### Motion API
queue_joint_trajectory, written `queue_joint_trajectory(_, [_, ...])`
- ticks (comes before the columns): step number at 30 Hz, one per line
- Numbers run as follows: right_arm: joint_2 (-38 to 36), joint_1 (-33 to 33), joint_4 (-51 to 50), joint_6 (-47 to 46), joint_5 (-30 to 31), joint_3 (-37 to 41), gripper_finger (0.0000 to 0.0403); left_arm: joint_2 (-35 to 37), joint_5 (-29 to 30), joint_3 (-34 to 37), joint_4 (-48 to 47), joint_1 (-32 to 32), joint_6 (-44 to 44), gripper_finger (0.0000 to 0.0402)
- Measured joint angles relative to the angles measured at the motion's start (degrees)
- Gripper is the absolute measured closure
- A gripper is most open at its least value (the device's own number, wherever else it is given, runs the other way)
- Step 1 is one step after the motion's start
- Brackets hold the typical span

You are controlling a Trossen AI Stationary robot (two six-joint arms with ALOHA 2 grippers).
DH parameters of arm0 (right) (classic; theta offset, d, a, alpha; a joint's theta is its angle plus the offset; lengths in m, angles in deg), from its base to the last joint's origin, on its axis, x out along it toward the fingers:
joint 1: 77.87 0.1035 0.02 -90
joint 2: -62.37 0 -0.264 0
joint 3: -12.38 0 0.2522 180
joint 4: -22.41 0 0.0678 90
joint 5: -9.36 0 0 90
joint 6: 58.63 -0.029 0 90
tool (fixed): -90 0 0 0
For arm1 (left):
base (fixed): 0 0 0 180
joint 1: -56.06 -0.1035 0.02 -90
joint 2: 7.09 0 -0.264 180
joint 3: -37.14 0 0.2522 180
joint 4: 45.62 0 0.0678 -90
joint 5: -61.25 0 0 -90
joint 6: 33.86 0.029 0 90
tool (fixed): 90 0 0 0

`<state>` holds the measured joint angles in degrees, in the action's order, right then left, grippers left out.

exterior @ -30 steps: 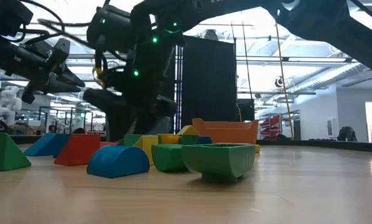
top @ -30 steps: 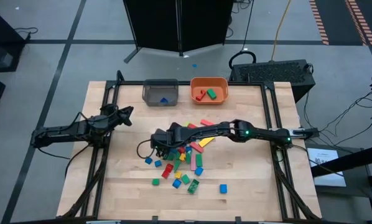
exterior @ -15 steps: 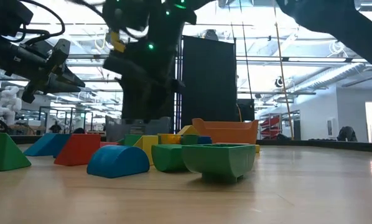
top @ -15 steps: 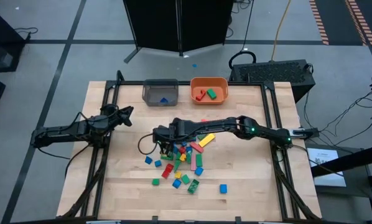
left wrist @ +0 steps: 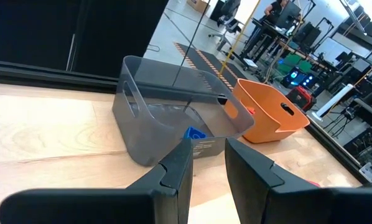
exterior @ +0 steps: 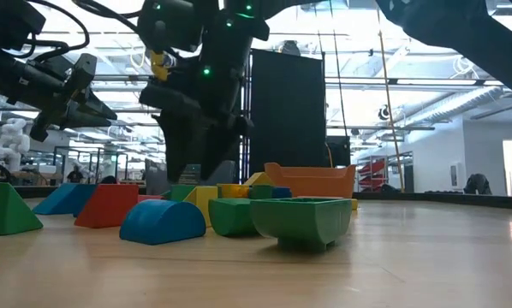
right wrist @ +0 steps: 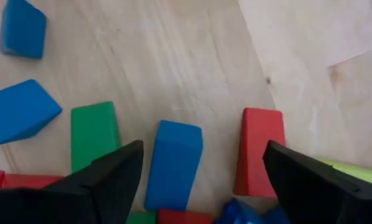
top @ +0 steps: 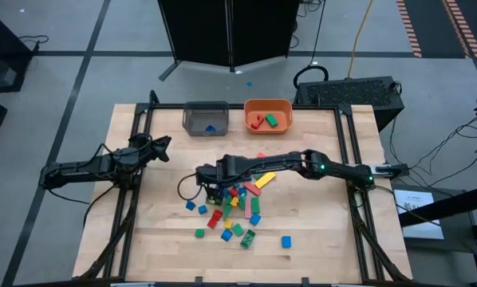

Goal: Sort blocks by size
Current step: Put the small blue block into the black bin

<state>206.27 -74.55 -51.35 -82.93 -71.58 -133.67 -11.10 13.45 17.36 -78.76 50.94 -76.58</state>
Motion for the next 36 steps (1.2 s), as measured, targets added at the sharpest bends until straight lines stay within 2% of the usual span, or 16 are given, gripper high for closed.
queue_joint_trajectory(10, [2.45, 0.46, 1.05, 0.45, -0.44, -0.04, 0.0088, 0.0, 0.05, 0.02, -0.02, 0.0, 0.11, 0.0307])
queue_joint_trajectory(14, [3.8, 0.47, 0.71, 1.38, -0.53, -0.14, 0.0107, -0.07, 0.09, 0.02, -0.02, 0.0, 0.11, 0.0307])
queue_joint_trajectory(18, [4.02, 0.5, 1.03, 1.41, 0.32, -0.17, 0.0167, -0.17, 0.11, 0.02, -0.02, -0.02, 0.15, 0.0307])
queue_joint_trajectory(22, [3.89, -0.03, 0.81, 1.65, 0.33, -0.17, 0.0284, -0.15, 0.18, 0.02, -0.04, 0.0, 0.13, 0.0307])
queue_joint_trajectory(23, [3.84, -0.33, 0.66, 2.23, 0.19, -0.17, 0.0295, -0.15, 0.28, 0.02, -0.04, 0.0, 0.13, 0.0307])
queue_joint_trajectory(30, [3.6, -1.79, -0.02, 6.45, -0.48, -2.48, 0.0295, -0.15, 0.33, 0.02, -0.04, 0.0, 1.47, 0.0307])
queue_joint_trajectory(36, [-2.74, -6.0, 3.41, 9.62, 2.01, -2.56, 0.0295, -0.15, 0.37, 0.02, -0.04, 0.0, 1.49, 0.0307])
